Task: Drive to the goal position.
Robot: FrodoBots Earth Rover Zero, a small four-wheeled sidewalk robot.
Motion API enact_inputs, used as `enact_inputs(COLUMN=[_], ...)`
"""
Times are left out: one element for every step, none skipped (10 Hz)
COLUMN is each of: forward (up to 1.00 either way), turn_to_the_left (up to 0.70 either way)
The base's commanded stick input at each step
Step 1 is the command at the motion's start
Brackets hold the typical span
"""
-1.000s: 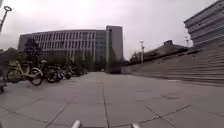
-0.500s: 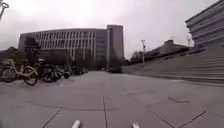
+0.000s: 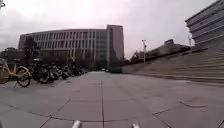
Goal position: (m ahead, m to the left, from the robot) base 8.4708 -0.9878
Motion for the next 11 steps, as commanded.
enact_inputs(forward=[0.7, 0.7, 0.7, 0.7, 0.7, 0.7, 0.7, 0.7, 0.7, 0.7, 0.7], turn_to_the_left=[0.0, 0.0, 0.0, 0.0, 0.0, 0.0, 0.0, 0.0, 0.0, 0.0, 0.0])
